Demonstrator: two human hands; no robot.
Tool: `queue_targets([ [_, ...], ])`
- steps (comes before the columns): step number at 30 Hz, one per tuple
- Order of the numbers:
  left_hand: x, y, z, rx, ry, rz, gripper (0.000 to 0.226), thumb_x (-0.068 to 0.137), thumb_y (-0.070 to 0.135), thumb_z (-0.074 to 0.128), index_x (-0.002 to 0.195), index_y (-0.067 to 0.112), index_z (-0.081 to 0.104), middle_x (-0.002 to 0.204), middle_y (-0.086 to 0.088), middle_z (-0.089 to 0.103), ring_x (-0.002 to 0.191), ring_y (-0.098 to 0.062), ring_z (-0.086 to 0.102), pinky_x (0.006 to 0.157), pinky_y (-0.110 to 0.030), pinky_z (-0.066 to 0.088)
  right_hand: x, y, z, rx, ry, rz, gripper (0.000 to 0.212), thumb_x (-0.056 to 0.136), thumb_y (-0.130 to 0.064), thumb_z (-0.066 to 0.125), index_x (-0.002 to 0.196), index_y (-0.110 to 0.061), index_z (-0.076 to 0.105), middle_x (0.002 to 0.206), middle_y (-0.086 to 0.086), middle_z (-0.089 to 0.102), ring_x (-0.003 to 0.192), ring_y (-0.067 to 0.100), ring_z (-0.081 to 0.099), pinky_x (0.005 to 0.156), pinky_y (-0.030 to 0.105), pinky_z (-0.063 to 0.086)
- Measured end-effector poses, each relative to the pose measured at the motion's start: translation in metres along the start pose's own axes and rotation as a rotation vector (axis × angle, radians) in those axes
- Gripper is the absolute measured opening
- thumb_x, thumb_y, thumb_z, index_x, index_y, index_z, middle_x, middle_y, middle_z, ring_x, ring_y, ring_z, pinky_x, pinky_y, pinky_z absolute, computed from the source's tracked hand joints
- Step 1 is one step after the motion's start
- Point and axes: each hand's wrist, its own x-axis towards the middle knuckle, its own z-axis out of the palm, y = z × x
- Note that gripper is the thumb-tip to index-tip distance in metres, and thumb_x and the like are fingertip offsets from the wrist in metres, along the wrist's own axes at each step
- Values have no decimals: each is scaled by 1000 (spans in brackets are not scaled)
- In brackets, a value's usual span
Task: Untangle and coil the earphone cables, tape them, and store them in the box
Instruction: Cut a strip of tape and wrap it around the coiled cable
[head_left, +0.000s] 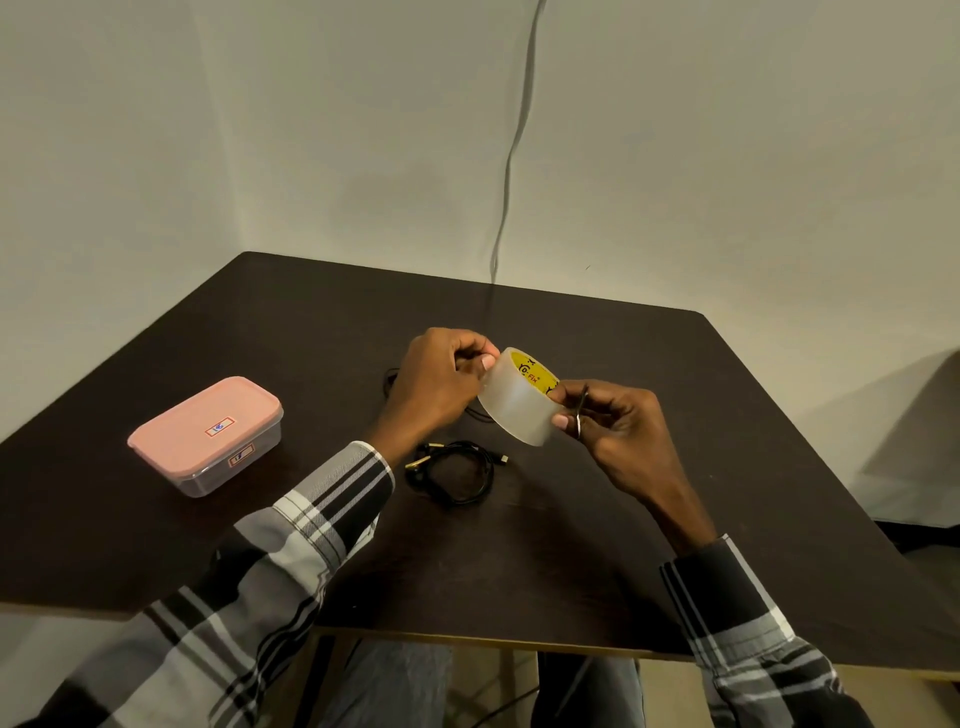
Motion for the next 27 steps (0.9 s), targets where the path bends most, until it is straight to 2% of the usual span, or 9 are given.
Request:
queue_targets([
  [6,3,2,0,116,-104,-18,9,94,13,60,93,14,69,73,15,58,64,-1,52,60,-16,38,-2,-4,1,-149,-52,-43,16,85,1,72,98,-8,74,99,1,74,96,13,69,83,27,58],
  [8,4,5,-1,115,-102,-25,10,94,11,59,93,12,69,71,16,57,62,-1,52,60,-17,39,-1,-3,0,-160,-22,-9,13,84,-1,73,95,-9,74,92,0,74,87,12,70,74,30,58],
  [11,7,15,-5,66,-90,-6,10,94,10,60,88,16,67,70,14,59,70,-8,62,66,-26,49,3,-1,-3,-201,63,72,8,85,-7,74,89,-13,75,80,-2,72,72,13,66,63,34,54],
  [13,10,25,-8,83,-105,45,9,93,11,62,90,17,67,68,15,57,68,-3,61,66,-22,48,4,-1,-8,-187,98,159,6,89,-10,71,90,-14,75,83,2,74,78,22,69,68,42,58],
  [15,14,33,-12,116,-118,73,6,92,12,64,91,15,69,66,17,56,60,4,55,61,-13,41,3,-3,-11,-109,106,223,8,91,-9,69,91,-13,76,86,3,75,83,23,70,74,40,58],
  [17,21,37,-15,98,-161,43,4,91,13,66,94,15,69,70,14,59,62,2,56,65,-14,43,2,-5,-14,-54,108,253,8,91,-9,69,93,-14,75,89,1,75,85,19,71,74,36,58],
  [22,36,36,-17,47,-314,-41,41,84,22,76,122,14,61,85,0,70,74,-11,68,81,-28,55,-3,-5,-14,33,148,297,14,89,-6,71,91,-20,73,89,-4,75,83,7,70,73,29,58],
  [25,41,41,-12,103,-295,14,23,85,20,75,107,12,72,82,1,70,71,-10,66,73,-24,52,-4,-6,-11,28,178,302,17,89,-6,71,90,-23,72,88,-8,74,80,2,69,72,28,58],
  [27,42,45,-8,121,-278,52,13,86,20,74,97,13,76,82,4,72,69,-4,64,72,-22,50,-5,-6,-11,15,212,324,15,89,-7,72,90,-22,72,87,-7,74,81,7,70,74,34,58],
])
